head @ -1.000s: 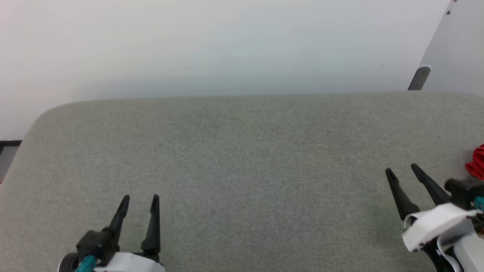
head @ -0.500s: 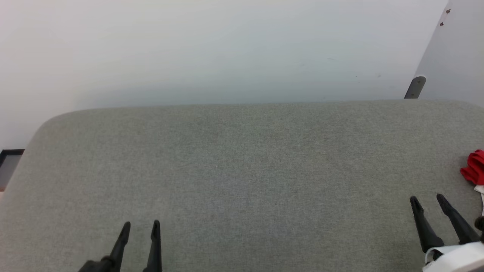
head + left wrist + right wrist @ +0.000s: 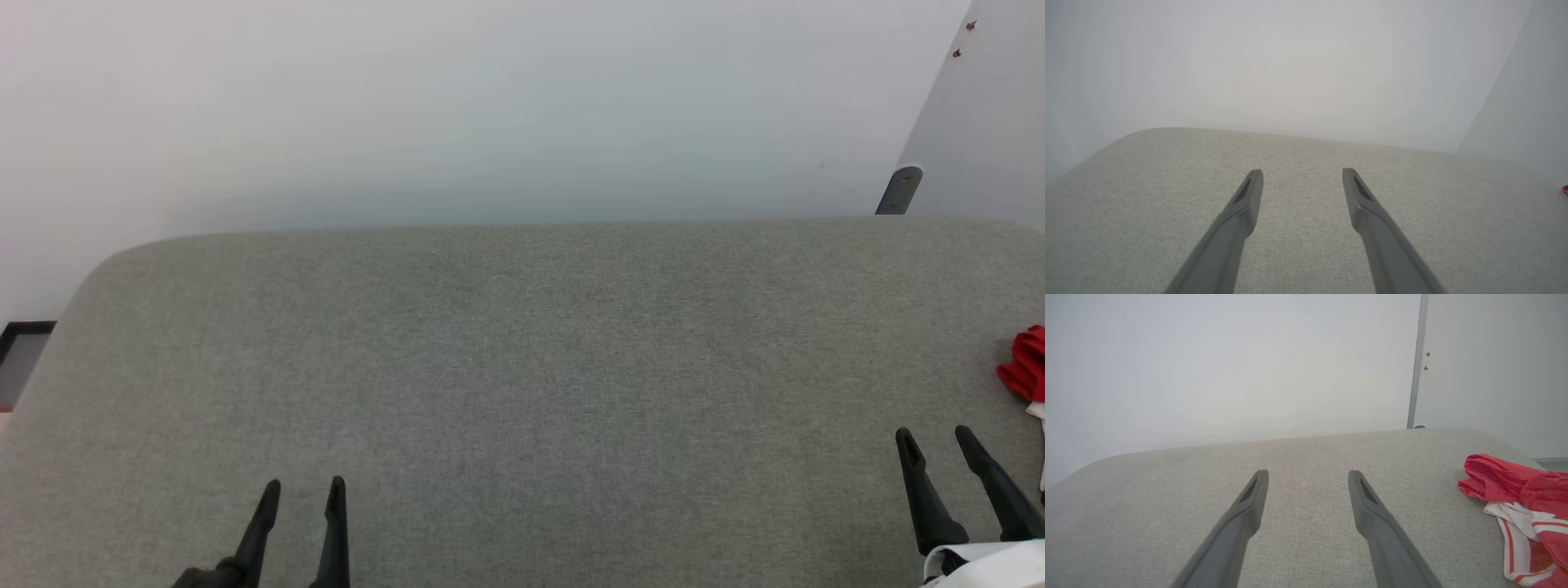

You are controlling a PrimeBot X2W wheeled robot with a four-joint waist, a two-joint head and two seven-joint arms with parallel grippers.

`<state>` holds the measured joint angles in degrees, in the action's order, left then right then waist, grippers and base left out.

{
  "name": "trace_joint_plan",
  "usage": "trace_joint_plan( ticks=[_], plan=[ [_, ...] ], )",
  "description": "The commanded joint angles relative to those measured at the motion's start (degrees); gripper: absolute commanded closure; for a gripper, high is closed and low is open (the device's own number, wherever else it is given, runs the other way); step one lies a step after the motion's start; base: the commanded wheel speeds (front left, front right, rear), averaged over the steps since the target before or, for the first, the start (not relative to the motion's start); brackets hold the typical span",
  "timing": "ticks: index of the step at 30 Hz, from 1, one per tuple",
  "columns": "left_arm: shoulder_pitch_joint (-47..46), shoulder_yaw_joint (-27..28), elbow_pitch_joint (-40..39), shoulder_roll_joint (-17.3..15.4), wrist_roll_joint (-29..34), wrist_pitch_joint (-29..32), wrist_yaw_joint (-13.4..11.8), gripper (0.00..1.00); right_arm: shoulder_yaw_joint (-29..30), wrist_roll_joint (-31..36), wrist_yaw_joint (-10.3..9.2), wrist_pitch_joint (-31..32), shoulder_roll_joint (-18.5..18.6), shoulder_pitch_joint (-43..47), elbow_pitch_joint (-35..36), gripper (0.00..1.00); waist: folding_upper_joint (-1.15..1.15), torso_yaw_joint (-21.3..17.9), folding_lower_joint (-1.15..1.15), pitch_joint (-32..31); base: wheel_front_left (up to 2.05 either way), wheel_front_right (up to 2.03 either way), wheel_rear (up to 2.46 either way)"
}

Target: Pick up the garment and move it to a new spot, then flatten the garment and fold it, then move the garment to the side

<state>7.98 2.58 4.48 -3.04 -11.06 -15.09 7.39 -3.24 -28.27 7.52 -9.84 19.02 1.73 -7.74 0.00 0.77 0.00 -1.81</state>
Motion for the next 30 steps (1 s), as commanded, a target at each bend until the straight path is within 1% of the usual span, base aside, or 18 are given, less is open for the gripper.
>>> trace_joint_plan(
  ticks=[1, 8, 13, 14, 18, 21, 22, 24, 25, 30],
  plan=[
    [-0.19, 0.20, -0.18, 0.11, 0.08, -0.03, 0.13, 0.00, 0.38, 0.15, -0.06, 0.20, -0.42, 0.49, 0.67, 0.00, 0.00, 0.05, 0.00, -0.01, 0.00, 0.00, 0.00],
    [-0.03, 0.80, -0.92, 0.16, 0.57, -0.03, 0.13, 0.00, 0.94, 0.57, -0.06, 0.86, -1.47, 1.46, 2.20, 0.00, 0.00, 0.11, 0.00, -0.02, 0.00, 0.00, 0.00],
    [-0.11, 0.98, 0.01, 0.17, 0.16, -0.03, -0.21, 0.00, 1.01, 0.34, -0.06, 1.16, -1.91, 1.15, 2.87, 0.00, 0.00, -0.20, 0.00, 0.13, 0.00, 0.00, 0.00],
    [-0.02, 0.92, 0.13, 0.09, 0.39, 0.00, -0.09, 1.00, 0.94, 0.34, 0.00, 1.15, -1.73, 0.93, 2.68, 1.00, 0.00, -0.17, 0.00, 0.12, 0.00, 0.00, 0.00],
    [0.68, 0.82, 2.27, 0.43, 0.12, 0.09, -0.09, 1.00, 0.57, 0.10, 0.00, 1.35, -2.92, 1.79, 0.60, 1.00, 0.00, -0.18, 0.00, 0.13, 0.00, 0.00, 0.00],
    [0.03, 0.92, 2.59, 0.41, -3.38, 0.98, -0.08, 1.00, 0.94, -2.66, 0.00, 1.96, -3.47, 1.38, 0.35, 1.00, 0.00, -0.20, 0.00, 0.17, 0.00, 0.00, 0.00],
    [0.03, 0.92, 2.59, 0.41, -3.38, 0.98, -0.08, 1.00, 0.94, -2.66, 0.00, 1.96, -3.47, 1.38, 0.35, 1.00, 0.00, -0.20, 0.00, 0.17, 0.00, 0.00, 0.00],
    [-0.62, 1.04, 2.89, 0.37, -6.77, 1.86, -0.07, 1.00, 1.32, -5.32, 0.00, 2.58, -4.00, 0.94, 0.07, 1.00, 0.00, -0.21, 0.00, 0.22, 0.00, 0.00, 0.00],
    [-0.62, 1.04, 2.89, 0.37, -6.77, 1.86, -0.07, 1.00, 1.32, -5.32, 0.00, 2.58, -4.00, 0.94, 0.07, 1.00, 0.00, -0.21, 0.00, 0.22, 0.00, 0.00, 0.00],
    [-1.65, 1.24, 3.36, 0.32, -12.10, 3.26, -0.06, 1.00, 1.94, -9.53, -0.01, 3.55, -4.84, 0.23, -0.37, 1.00, 0.00, -0.23, 0.00, 0.29, 0.00, 0.00, 0.00]
  ],
)
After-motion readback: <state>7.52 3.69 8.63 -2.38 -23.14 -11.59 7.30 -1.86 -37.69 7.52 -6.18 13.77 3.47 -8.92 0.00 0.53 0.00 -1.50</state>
